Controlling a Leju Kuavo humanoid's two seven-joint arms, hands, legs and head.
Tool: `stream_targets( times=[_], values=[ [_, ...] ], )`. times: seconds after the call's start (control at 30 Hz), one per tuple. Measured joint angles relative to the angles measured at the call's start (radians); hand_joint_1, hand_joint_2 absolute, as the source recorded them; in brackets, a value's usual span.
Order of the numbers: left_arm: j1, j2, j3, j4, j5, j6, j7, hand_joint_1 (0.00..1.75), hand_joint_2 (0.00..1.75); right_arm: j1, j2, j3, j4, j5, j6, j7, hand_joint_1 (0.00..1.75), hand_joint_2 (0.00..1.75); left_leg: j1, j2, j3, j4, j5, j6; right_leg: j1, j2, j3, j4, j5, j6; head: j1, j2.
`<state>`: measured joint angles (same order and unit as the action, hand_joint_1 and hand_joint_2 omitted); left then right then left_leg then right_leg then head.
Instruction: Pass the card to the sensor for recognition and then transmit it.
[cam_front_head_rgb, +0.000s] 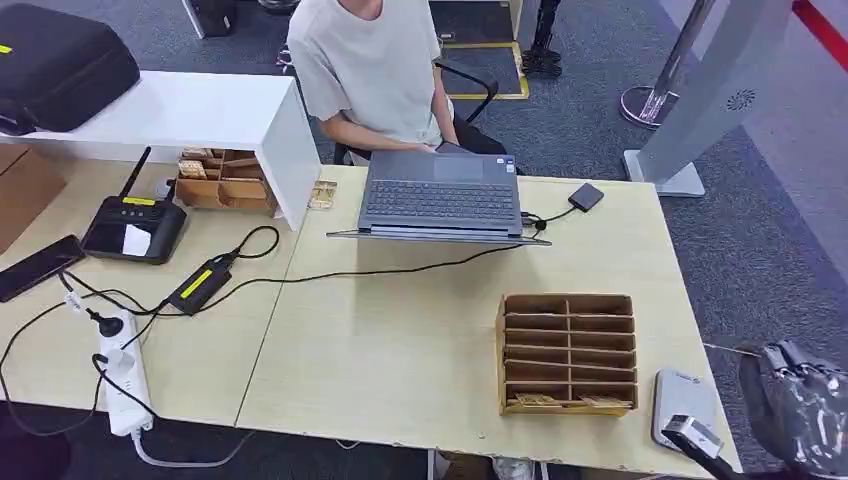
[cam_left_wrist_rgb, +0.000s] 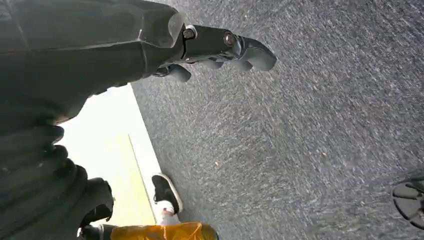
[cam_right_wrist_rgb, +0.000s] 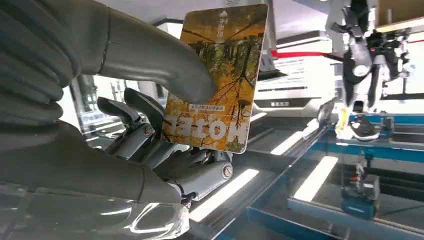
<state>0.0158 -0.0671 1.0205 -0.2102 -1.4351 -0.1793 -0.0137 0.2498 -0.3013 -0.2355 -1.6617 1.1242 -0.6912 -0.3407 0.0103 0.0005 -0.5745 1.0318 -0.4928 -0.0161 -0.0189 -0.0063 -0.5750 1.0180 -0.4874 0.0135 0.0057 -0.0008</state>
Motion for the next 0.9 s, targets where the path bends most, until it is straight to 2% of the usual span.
stream_targets(
  times=[0.2,0.4,0.6,0.9],
  values=[
    [0.002,-0.010,0.017,0.000,0.001,-0.003,0.000,0.00,1.75,0.064,0.087,-0.093,-0.028,-0.014,0.000,-0.084,1.75,1.75,0.000,0.000,0.000,0.000,0.000,0.000,0.000,0.000,0.000,0.000,-0.001,0.000,0.000,0.000],
    [0.002,-0.015,0.024,0.000,-0.005,-0.006,0.000,0.00,1.75,0.082,0.166,-0.119,-0.007,-0.009,0.000,-0.119,1.75,1.75,0.000,0.000,0.000,0.000,0.000,0.000,0.000,0.000,0.000,0.000,-0.001,0.000,0.000,0.000],
    [0.002,-0.015,0.025,0.000,-0.011,-0.007,-0.001,0.00,1.75,0.080,0.211,-0.137,0.048,0.008,0.000,-0.135,1.75,1.75,0.000,0.000,0.000,0.000,0.000,0.000,0.000,0.000,0.000,0.000,-0.001,0.000,0.000,0.000],
    [0.000,-0.015,0.031,0.000,-0.022,-0.009,0.000,0.00,1.75,0.032,0.269,-0.202,0.152,0.030,0.000,-0.210,1.75,1.75,0.000,0.000,0.000,0.000,0.000,0.000,0.000,0.000,0.000,0.000,-0.001,0.000,0.000,0.000]
  ],
)
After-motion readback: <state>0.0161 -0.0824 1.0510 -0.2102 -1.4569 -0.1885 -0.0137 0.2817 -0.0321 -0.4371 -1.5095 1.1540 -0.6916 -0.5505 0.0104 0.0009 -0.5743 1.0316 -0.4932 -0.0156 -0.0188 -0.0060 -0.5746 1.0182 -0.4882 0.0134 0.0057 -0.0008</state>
